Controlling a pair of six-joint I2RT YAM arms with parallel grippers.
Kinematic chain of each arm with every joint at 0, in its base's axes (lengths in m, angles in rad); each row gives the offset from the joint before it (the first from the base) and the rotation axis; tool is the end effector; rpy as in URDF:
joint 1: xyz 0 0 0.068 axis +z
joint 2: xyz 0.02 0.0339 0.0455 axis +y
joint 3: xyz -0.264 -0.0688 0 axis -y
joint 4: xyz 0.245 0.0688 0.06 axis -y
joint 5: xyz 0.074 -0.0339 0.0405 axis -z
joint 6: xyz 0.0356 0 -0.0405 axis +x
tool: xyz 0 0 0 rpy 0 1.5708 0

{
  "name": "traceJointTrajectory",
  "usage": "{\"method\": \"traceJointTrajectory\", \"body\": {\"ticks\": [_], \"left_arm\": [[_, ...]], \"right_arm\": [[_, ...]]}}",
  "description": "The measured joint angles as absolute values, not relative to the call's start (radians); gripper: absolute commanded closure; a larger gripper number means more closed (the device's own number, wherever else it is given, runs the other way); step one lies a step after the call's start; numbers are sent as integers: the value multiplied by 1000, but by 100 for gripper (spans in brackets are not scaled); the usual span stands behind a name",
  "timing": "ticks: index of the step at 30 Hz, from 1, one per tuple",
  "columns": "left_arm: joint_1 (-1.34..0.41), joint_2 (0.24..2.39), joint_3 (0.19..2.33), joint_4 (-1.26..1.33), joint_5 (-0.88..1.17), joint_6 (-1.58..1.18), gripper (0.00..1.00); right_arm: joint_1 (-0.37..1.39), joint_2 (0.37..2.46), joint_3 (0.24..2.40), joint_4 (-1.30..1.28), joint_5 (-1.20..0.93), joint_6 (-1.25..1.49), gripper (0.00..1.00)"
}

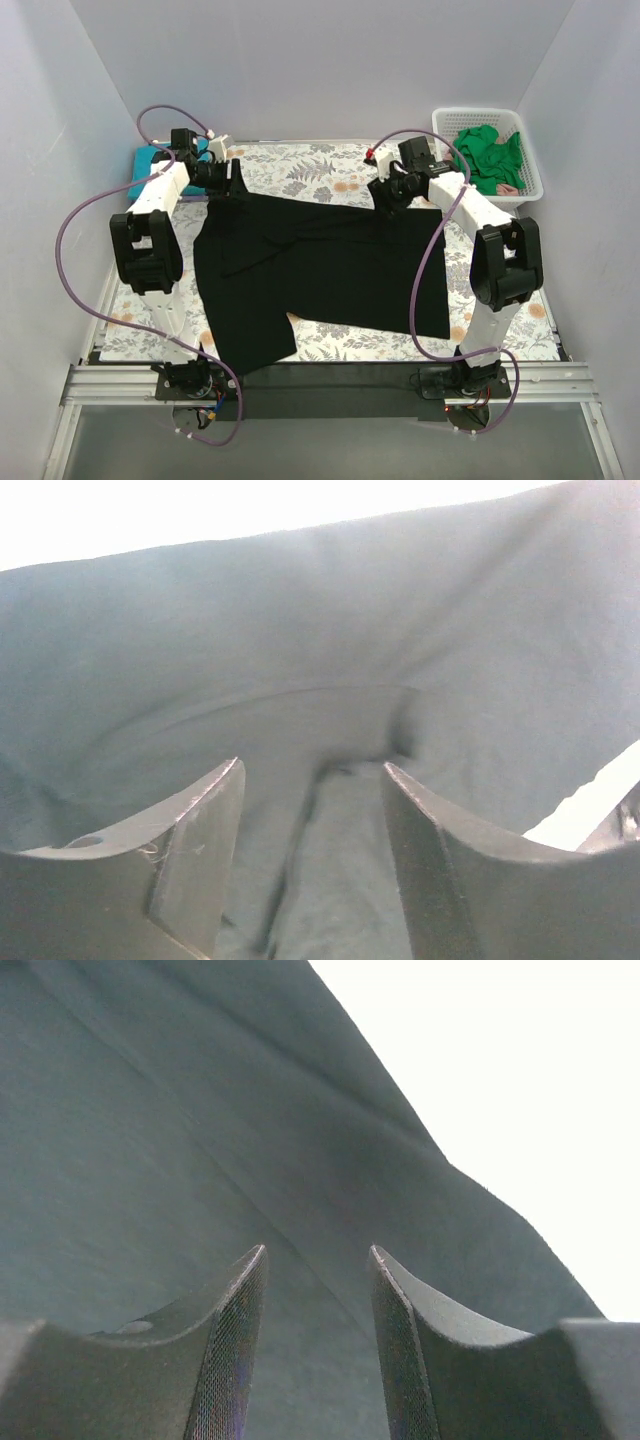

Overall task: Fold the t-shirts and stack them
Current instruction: Fold the tshirt

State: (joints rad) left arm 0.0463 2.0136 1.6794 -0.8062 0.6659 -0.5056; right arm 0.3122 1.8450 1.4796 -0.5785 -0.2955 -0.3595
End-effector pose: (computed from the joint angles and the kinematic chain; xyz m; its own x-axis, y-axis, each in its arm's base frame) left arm 0.4274 -0.0022 0.2357 -0.9013 -0.4230 -0.0931 -0.2463 0.6773 -0.6933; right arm 0.3824 0.1343 0.2486 -0.5609 -0.5347 -0.6321 -0.6984 0.7156 0.0144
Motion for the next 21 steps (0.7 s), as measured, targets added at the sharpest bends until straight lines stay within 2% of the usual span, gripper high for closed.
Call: {"method": "traceJointTrajectory", "body": {"ticks": [6,21], "left_arm": [[-9,1965,1689,-892,755,-411,36],[-123,2009,1601,-973,693,-292,40]], "right_arm": [[335,1827,1523,-586,-341,-334,48],[315,1822,1439,-622,-324,-337,48]]}}
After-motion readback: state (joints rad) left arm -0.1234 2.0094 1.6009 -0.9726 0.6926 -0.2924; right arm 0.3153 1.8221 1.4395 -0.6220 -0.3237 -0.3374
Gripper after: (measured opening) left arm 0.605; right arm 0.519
